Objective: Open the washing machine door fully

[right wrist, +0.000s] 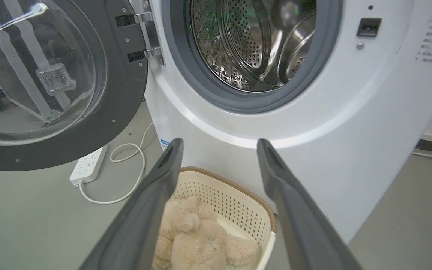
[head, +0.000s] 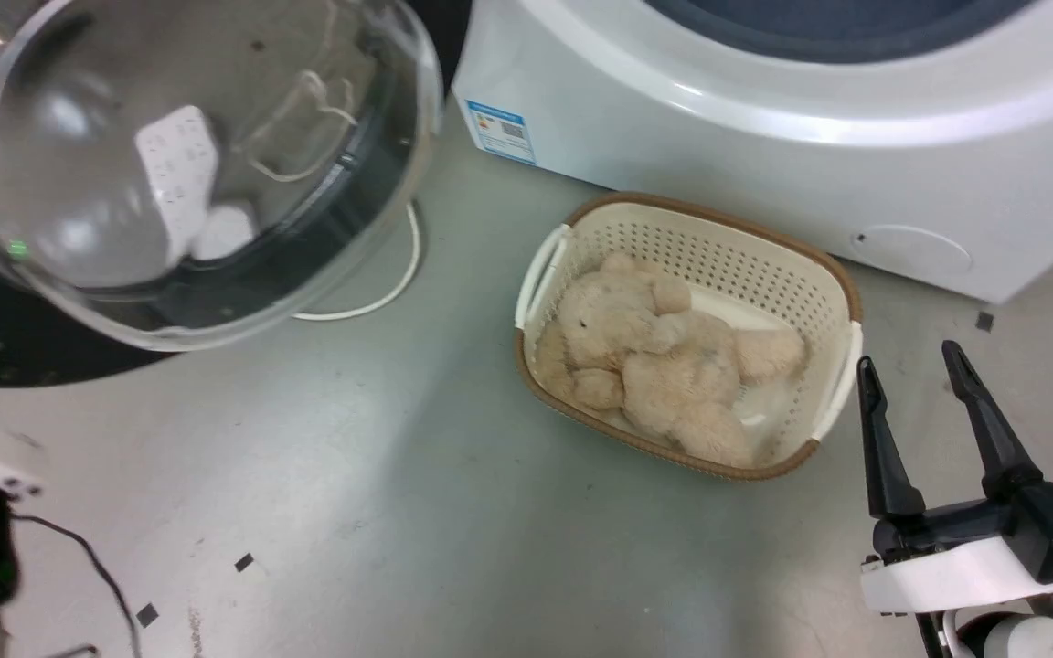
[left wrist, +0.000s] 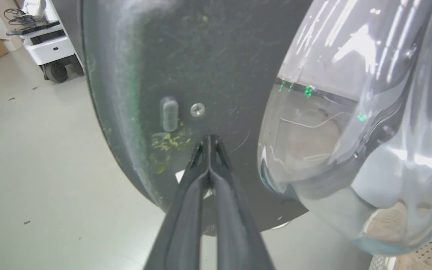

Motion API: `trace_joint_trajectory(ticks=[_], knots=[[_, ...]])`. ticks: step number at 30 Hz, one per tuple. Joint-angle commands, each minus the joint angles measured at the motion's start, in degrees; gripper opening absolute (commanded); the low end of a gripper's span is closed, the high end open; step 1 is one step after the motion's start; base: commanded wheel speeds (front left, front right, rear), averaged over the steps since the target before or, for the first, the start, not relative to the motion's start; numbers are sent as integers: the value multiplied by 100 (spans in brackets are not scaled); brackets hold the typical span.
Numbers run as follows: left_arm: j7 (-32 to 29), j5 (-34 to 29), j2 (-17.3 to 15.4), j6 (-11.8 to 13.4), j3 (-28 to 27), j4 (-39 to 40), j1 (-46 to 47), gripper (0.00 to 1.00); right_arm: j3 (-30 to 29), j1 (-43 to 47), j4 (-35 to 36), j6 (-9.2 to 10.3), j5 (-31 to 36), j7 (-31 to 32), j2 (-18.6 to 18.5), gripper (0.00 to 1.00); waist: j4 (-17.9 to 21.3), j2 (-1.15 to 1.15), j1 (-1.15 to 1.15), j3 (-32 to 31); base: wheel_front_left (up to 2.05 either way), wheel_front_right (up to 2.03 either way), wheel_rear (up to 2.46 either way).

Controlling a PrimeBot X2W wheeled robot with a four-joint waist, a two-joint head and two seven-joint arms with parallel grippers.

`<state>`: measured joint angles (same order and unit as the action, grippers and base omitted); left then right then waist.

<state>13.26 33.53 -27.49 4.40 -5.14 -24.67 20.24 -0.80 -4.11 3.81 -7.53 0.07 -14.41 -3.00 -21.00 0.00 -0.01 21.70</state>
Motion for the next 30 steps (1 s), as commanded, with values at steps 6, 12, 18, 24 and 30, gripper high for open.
trace_joint_trajectory(ticks=[6,12,18,24,30], knots=[[96,-10,-344,-225,-92,-842,646,0,17,-179,-28,4,36,-27,-20,100,210,0,1,107,0,0,0],[169,-204,-371,-363,-346,-949,790,0,-112,-199,-46,4,32,-44,-17,100,325,0,1,-70,0,0,0],[173,-771,133,-559,-520,123,295,0,-390,-145,10,4,19,-55,-8,100,481,0,1,-513,0,0,0],[173,-1105,853,-704,-342,1206,-412,0,-531,-85,221,4,61,-57,3,100,892,0,1,-983,0,0,0],[174,-1288,1426,-771,67,1728,-1093,0,-624,201,327,4,-19,-58,10,100,1400,0,1,-1431,0,0,0]])
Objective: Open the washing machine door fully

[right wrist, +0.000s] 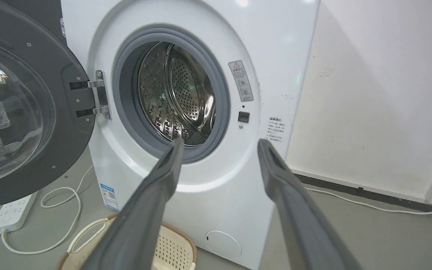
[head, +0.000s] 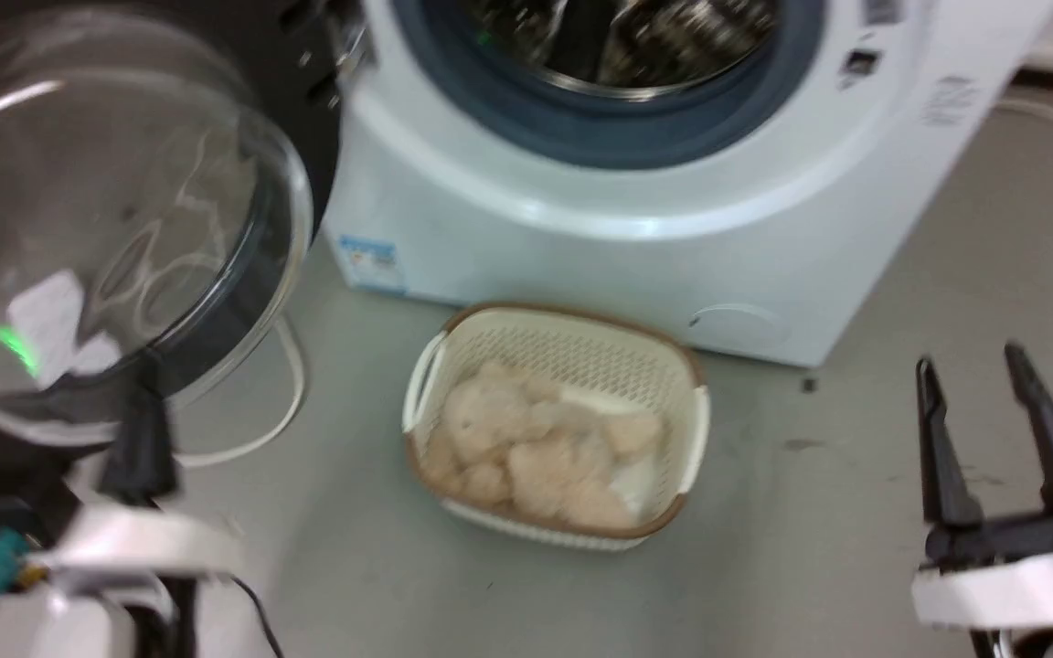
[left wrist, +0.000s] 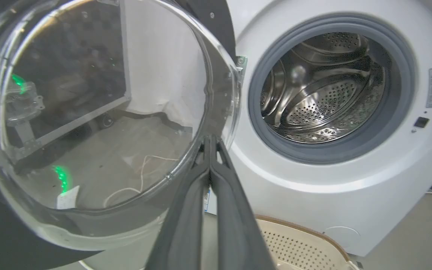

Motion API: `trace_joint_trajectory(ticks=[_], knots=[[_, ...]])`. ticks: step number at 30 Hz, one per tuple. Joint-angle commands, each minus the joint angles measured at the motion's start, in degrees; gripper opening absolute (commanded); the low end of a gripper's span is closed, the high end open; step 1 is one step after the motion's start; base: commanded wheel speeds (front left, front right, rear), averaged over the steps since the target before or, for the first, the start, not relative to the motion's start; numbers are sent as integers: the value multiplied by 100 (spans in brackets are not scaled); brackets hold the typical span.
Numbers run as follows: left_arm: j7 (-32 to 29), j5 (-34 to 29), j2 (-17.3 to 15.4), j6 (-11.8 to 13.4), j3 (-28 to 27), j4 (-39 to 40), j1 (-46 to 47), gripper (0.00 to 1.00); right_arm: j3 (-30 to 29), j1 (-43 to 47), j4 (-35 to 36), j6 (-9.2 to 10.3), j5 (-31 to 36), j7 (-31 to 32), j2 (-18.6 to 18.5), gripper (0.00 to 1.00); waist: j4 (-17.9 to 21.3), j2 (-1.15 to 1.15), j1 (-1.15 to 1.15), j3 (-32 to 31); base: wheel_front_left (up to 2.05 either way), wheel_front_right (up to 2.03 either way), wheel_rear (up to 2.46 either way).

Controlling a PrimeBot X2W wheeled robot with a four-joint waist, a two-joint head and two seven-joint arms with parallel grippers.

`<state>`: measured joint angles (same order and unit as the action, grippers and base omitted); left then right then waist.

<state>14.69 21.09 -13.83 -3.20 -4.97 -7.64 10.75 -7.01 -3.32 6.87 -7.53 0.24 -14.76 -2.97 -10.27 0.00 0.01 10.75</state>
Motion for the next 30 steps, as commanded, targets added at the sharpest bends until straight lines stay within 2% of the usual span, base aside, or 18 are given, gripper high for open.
trace_joint_trajectory(ticks=[1,6,11,12,13,14,15,23,30], knots=[[30,-59,117,-19,103,35,-253,0,-1,198,13,4,-71,-23,7,100,408,0,-1,-404,0,0,0],[30,-228,298,15,264,63,-701,0,102,541,-48,4,-167,-23,8,100,752,0,-1,-710,0,0,0],[30,-396,478,28,484,60,-1022,0,152,873,-73,4,-218,-23,9,100,910,0,-1,-877,0,0,0],[30,-425,507,44,514,62,-1068,23,152,919,-71,4,-235,-23,9,100,928,0,-1,-890,0,0,0],[30,-448,533,57,533,66,-1113,38,161,959,-75,4,-245,-23,9,100,947,0,-1,-905,0,0,0],[30,-513,544,73,581,74,-1154,71,171,996,-86,4,-253,-23,9,100,959,0,-1,-917,0,0,0],[30,-601,558,121,621,94,-1187,100,182,1030,-102,4,-261,-23,9,100,969,0,-1,-930,0,0,0],[30,-993,738,377,843,174,-1434,100,217,1129,-207,4,-263,-24,9,100,1037,0,-1,-1009,0,0,0],[30,-1019,809,487,823,98,-1444,100,216,1120,-240,4,-256,-24,9,100,1040,0,-1,-1030,0,0,0]])
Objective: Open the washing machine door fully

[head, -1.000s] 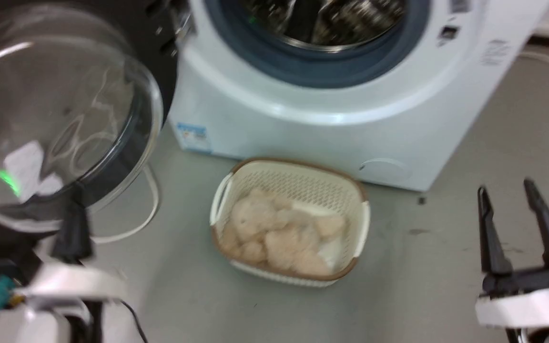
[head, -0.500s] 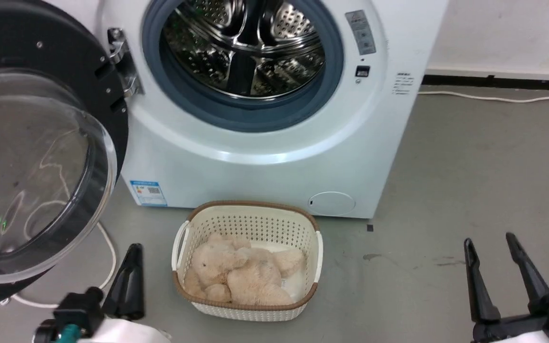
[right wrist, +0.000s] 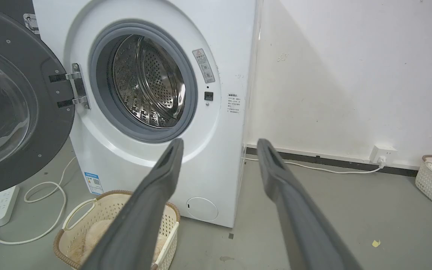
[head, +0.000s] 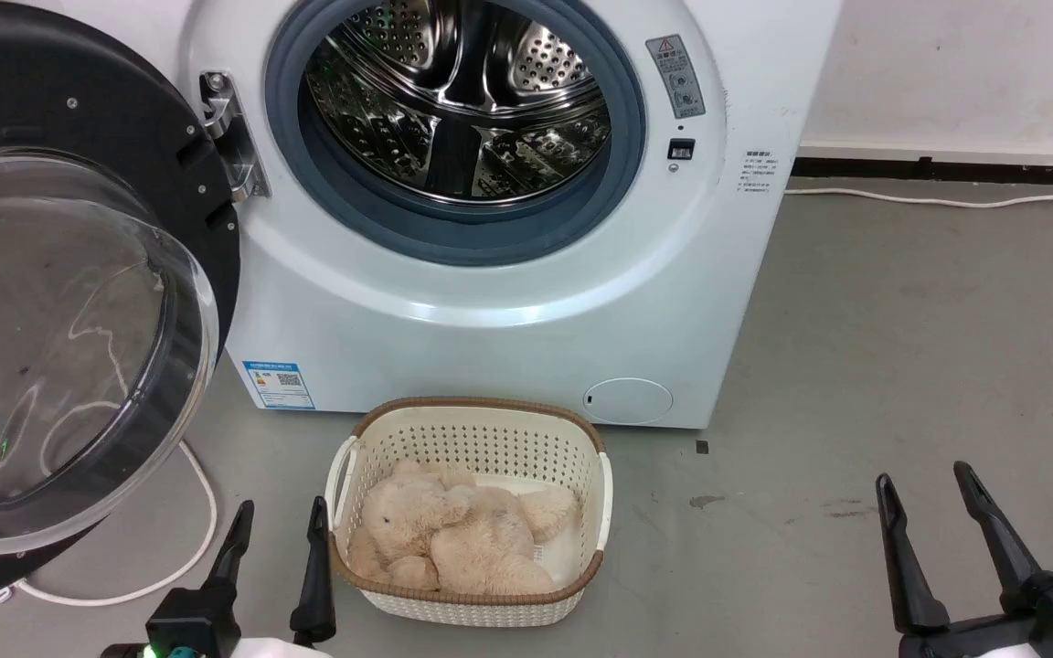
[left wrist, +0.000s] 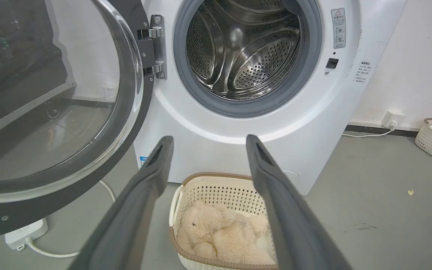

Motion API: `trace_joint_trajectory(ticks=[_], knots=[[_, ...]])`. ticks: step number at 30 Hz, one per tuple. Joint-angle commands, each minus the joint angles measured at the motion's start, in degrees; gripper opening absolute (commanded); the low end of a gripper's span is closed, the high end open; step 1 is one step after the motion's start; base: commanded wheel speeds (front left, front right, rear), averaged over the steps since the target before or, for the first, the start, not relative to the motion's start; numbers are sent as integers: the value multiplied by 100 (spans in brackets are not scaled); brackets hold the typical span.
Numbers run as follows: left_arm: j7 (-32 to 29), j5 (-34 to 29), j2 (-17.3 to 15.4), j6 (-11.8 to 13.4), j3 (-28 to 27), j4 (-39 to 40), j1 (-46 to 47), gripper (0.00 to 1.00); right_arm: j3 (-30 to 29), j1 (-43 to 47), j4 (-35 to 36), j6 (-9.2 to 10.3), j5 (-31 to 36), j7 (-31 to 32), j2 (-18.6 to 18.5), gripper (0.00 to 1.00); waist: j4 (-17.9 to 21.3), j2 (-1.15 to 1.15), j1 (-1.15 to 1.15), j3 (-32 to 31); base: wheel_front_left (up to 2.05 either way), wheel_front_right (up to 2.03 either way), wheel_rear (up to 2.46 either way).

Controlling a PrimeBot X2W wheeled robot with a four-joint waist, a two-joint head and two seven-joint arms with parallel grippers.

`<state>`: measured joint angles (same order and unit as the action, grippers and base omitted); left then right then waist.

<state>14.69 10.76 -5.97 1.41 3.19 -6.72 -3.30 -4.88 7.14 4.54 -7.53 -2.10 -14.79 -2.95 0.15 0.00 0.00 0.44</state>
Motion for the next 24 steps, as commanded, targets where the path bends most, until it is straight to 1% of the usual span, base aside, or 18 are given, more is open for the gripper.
trace_joint_trajectory(ticks=[1,3,5,6,24], knots=[[30,-5,25,24,15,14,-27,100,2,72,-12,4,-32,-20,7,100,-6,0,0,1,0,0,0],[30,-18,37,13,33,21,-7,100,2,70,-20,4,-42,-20,7,100,-16,0,0,-4,0,0,0],[30,104,77,-41,24,-1,0,100,9,72,-31,4,-52,-20,7,100,-27,0,0,-10,0,0,0],[-1,126,63,-43,8,-16,1,0,7,0,-27,0,-5,1,0,0,-27,0,0,-11,0,0,0],[-160,22,103,-60,-30,49,36,0,54,-80,-75,0,23,163,1,0,-28,0,0,-15,0,0,0]])
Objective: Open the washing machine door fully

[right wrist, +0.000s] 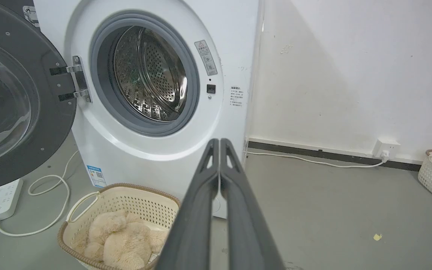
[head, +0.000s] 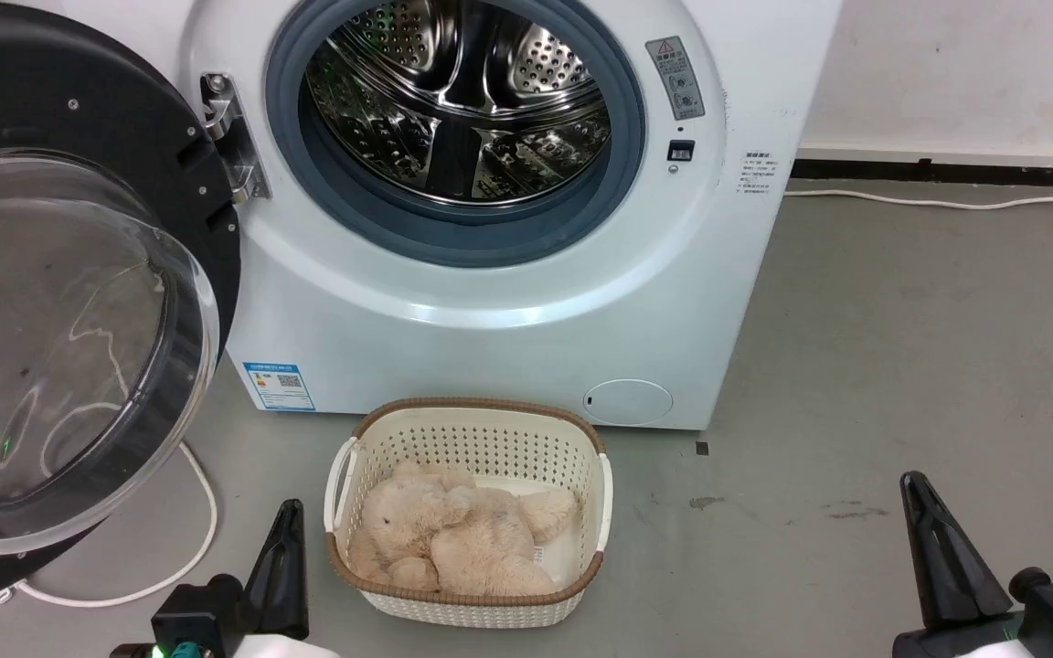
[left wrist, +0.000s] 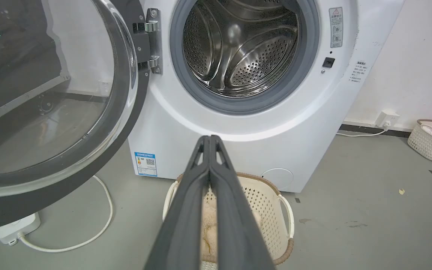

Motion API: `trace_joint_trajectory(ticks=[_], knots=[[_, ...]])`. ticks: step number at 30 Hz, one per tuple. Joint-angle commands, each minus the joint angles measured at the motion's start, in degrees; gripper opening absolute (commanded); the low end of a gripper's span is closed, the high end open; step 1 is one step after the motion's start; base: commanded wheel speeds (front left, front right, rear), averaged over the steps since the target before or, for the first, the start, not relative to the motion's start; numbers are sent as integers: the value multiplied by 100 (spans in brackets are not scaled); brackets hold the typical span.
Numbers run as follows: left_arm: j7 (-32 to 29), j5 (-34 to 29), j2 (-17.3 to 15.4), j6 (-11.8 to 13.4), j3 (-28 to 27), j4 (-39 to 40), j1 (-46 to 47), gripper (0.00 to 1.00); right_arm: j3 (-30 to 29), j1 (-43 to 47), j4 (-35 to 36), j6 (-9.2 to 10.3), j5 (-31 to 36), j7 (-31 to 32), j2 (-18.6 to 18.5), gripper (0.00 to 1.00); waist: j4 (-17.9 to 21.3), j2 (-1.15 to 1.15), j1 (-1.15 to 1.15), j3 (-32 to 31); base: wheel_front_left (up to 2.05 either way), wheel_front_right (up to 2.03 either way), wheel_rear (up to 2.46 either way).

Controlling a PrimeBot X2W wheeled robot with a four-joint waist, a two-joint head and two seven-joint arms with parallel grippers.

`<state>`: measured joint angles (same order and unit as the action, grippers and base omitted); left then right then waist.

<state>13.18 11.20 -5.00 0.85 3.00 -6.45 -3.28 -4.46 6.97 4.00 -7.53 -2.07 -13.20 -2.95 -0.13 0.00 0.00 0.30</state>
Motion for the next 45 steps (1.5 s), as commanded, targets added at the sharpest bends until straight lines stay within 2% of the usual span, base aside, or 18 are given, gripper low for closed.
trace_joint_trajectory(ticks=[1,45], knots=[[-20,-31,9,-5,-14,28,36,0,15,-69,-24,0,22,15,1,0,0,0,0,0,0,0,0],[-535,-463,90,-37,-128,273,152,0,186,-318,-173,2,95,533,3,0,5,0,0,-12,0,0,0]])
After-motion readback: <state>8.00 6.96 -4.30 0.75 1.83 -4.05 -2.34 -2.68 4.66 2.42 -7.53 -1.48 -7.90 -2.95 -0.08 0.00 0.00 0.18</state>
